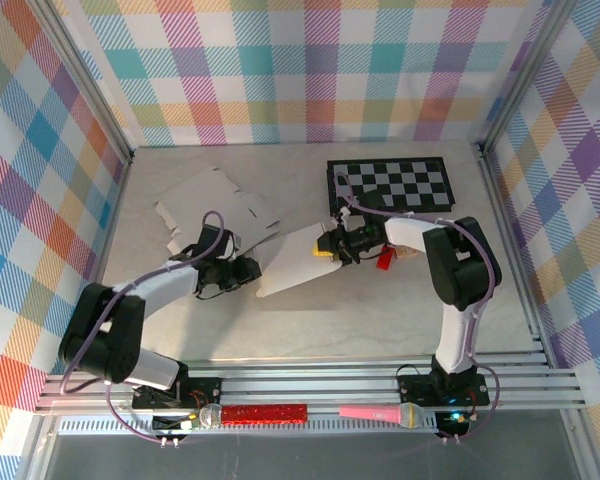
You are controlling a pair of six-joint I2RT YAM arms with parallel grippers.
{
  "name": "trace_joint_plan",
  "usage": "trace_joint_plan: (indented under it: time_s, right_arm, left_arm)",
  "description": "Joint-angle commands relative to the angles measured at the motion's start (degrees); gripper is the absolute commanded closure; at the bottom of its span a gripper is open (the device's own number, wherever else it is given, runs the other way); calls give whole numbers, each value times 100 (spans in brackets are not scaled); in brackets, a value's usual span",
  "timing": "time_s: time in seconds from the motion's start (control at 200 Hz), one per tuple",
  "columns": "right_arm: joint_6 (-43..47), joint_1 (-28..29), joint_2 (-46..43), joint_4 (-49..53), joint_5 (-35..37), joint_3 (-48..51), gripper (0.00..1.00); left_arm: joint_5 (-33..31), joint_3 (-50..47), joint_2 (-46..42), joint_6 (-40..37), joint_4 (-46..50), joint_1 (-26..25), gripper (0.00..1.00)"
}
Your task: Fold the paper box
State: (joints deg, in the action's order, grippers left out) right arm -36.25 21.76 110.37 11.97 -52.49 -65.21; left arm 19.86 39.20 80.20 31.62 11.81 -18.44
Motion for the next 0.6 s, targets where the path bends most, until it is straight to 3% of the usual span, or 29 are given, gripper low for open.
trace_joint_plan:
  time_s: [0.0, 0.125, 0.32, 0.405, 0.45, 0.535, 0.595]
  right_arm:
    - [-1313, -66, -388, -651, -209, 201, 67]
    - [-2092, -93, -437, -459, -246, 218, 72]
    - [-2629, -191, -550, 699, -394, 47, 75]
    - [-2790, -248, -674, 1326, -534, -17, 76]
    - [-2857, -290, -728, 1625, -622, -18, 76]
    - [-2882, -371, -821, 2141, -763, -14, 76]
    - [-2888, -407, -878, 2361, -869, 14, 75]
  left_arm:
    - [-292, 455, -765, -564, 664, -13, 69]
    - [-294, 664, -1312, -1413, 801, -257, 69]
    - [-257, 641, -2051, -3058, 1048, -754, 66]
    - [118, 781, -2090, -3908, 1433, -945, 65]
    - [199, 699, -2213, -4561, 1489, -1206, 52]
    - [-148, 376, -2590, -5639, 1349, -1660, 45]
    - [-375, 212, -2738, -5858, 1139, -1690, 38]
